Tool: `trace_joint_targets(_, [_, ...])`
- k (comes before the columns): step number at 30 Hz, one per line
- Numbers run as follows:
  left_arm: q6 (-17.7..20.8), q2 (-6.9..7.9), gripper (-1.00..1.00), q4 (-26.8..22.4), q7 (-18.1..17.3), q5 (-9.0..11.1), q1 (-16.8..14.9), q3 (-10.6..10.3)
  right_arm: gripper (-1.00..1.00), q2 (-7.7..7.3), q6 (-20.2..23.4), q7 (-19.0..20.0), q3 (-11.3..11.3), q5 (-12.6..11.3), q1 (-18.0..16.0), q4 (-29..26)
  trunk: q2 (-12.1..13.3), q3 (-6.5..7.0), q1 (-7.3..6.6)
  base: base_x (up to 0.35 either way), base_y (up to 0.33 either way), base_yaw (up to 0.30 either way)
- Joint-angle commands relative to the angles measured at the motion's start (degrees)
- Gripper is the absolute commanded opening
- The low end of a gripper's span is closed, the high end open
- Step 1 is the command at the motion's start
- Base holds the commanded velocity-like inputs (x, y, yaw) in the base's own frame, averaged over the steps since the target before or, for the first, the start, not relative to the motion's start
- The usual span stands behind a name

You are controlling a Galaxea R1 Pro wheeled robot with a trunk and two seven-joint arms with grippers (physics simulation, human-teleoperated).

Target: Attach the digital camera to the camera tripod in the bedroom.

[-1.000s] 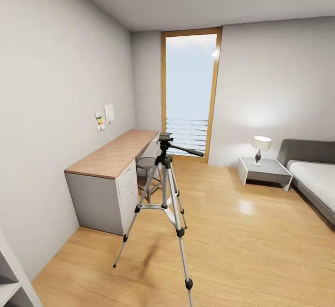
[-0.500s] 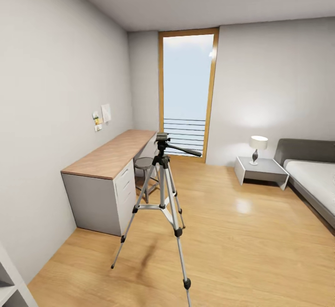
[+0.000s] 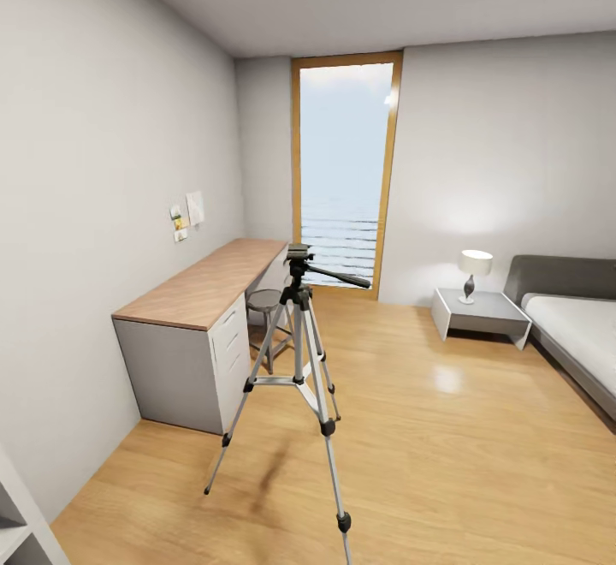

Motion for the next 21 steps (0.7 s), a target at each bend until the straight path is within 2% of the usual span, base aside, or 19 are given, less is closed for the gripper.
trace_joint_targets(1, [0.0, 0.00, -1.00, 0.0, 0.1, -0.2, -0.1, 0.4, 1.00, -0.01, 0.0, 0.2, -0.2, -0.2, -0.1, 0.1, -0.1, -0.10, 0.02, 0.000, 0.000, 0.000])
trace_joint_targets(21, [0.1, 0.00, -1.00, 0.0, 0.1, -0.2, -0.1, 0.4, 1.00, 0.13, 0.1, 0.1, -0.2, -0.2, -0.1, 0.1, -0.1, -0.10, 0.02, 0.000, 0.000, 0.000])
